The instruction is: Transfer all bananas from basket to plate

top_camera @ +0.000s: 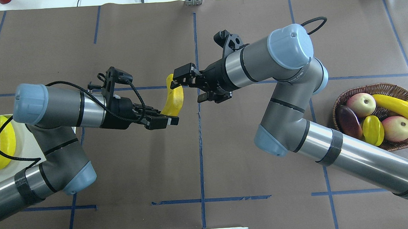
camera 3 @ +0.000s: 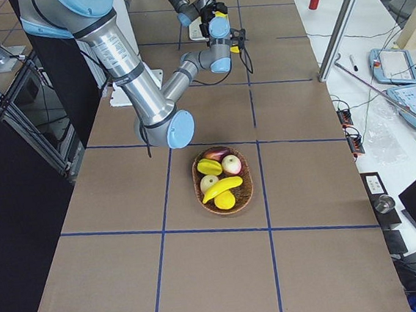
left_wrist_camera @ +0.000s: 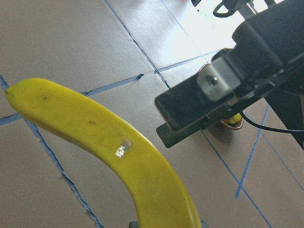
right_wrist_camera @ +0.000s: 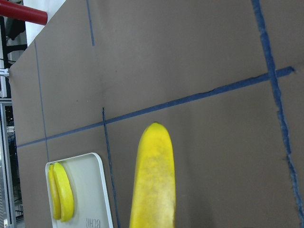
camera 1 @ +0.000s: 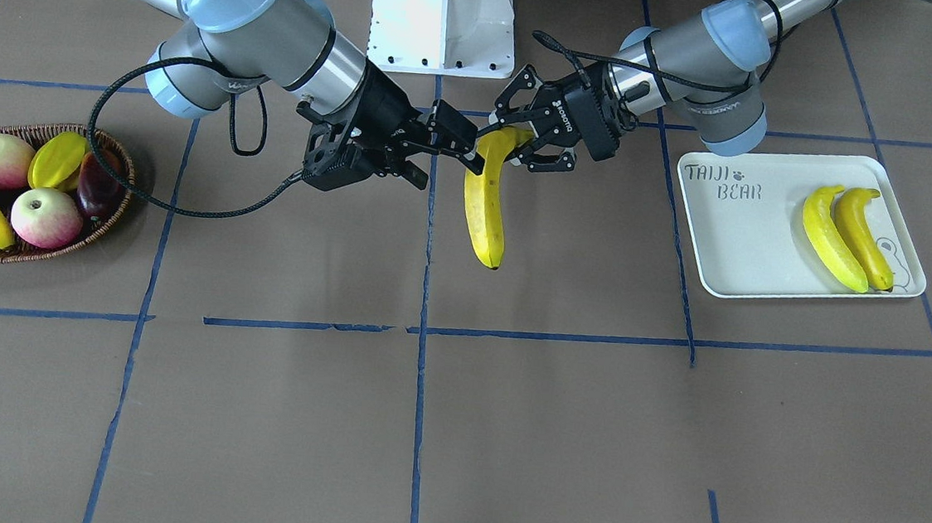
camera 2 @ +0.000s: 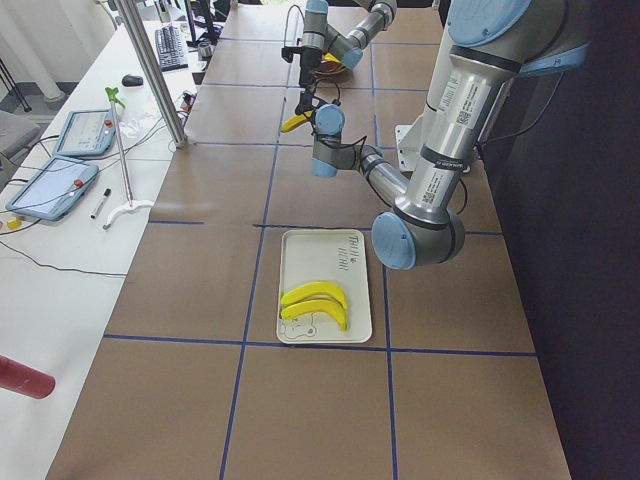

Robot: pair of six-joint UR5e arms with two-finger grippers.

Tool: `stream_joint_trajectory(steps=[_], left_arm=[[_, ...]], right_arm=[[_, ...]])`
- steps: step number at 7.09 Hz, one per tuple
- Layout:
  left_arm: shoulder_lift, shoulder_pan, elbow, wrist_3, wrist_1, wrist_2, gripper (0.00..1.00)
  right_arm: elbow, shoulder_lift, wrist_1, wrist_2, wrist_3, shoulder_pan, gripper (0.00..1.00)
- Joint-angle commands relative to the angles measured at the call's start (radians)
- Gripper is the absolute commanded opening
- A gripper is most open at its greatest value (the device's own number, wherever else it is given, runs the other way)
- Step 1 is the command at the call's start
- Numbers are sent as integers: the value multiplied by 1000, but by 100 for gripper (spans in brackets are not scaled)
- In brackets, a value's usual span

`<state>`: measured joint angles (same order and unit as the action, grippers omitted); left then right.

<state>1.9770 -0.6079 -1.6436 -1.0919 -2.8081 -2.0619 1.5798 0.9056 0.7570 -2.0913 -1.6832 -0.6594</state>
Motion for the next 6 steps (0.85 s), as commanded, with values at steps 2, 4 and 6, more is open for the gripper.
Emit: stream_joint_trajectory(steps=[2, 4, 6], left_arm=[[-66, -51, -34, -52, 139, -6, 9], [-78, -102, -180, -45, 495, -7, 9], [-76, -127, -322, -34, 823, -6, 9]], right_arm=[[15, -2, 218, -6, 108, -43, 100], [75, 1, 414, -7, 199, -54, 100], [100, 6, 591, -4, 328, -74, 100]])
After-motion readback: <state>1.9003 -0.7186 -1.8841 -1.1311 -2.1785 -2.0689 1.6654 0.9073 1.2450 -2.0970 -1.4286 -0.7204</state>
